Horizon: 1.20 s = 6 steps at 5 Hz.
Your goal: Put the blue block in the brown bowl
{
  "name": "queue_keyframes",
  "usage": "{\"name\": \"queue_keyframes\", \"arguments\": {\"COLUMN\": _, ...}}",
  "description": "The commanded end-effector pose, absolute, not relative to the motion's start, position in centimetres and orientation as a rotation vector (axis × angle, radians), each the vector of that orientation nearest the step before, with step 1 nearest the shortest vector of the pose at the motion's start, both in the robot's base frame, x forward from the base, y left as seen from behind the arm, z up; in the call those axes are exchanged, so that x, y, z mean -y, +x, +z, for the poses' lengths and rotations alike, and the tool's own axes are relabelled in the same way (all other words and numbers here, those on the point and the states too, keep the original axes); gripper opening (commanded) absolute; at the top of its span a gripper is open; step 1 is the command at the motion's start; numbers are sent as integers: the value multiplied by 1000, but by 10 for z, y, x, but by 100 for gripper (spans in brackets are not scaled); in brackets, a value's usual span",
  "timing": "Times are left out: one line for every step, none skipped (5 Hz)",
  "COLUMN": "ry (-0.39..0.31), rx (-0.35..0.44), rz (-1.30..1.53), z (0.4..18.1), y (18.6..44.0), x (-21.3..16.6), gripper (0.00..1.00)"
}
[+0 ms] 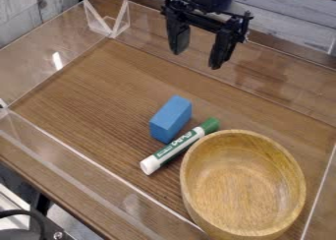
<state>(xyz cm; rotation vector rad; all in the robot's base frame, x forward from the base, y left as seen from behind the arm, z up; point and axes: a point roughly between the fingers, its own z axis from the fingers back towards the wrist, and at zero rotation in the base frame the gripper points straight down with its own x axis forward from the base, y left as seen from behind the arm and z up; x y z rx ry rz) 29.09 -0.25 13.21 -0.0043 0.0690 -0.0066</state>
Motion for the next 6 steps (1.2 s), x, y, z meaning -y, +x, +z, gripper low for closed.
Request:
{"name": "queue_keyframes", "arguments": {"ry": -7, "rx": -69, "rz": -3, "z": 124, "y": 286, "x": 0, "gripper": 100}}
{"name": "queue_keyframes", "arguments": {"ry": -12, "rx": -57, "rz": -8, "z": 115, "y": 275, "x": -4, "gripper": 100}}
{"name": "queue_keyframes", "arguments": {"ry": -29, "rx": -33, "rz": -23, "z": 112, "y": 268, "x": -9, "gripper": 100}}
{"name": "queue_keyframes", "arguments": {"ry": -44, "rx": -26, "rz": -29, "z": 108, "y": 265, "x": -13, "gripper": 100}}
{"name": "queue_keyframes", "arguments": {"ry": -56, "rx": -21, "rz": -37, "z": 106, "y": 262, "x": -16, "gripper": 100}}
{"name": "queue_keyframes", "arguments": {"ry": -70, "rx": -17, "rz": -44, "z": 103, "y": 262, "x": -17, "gripper": 100}}
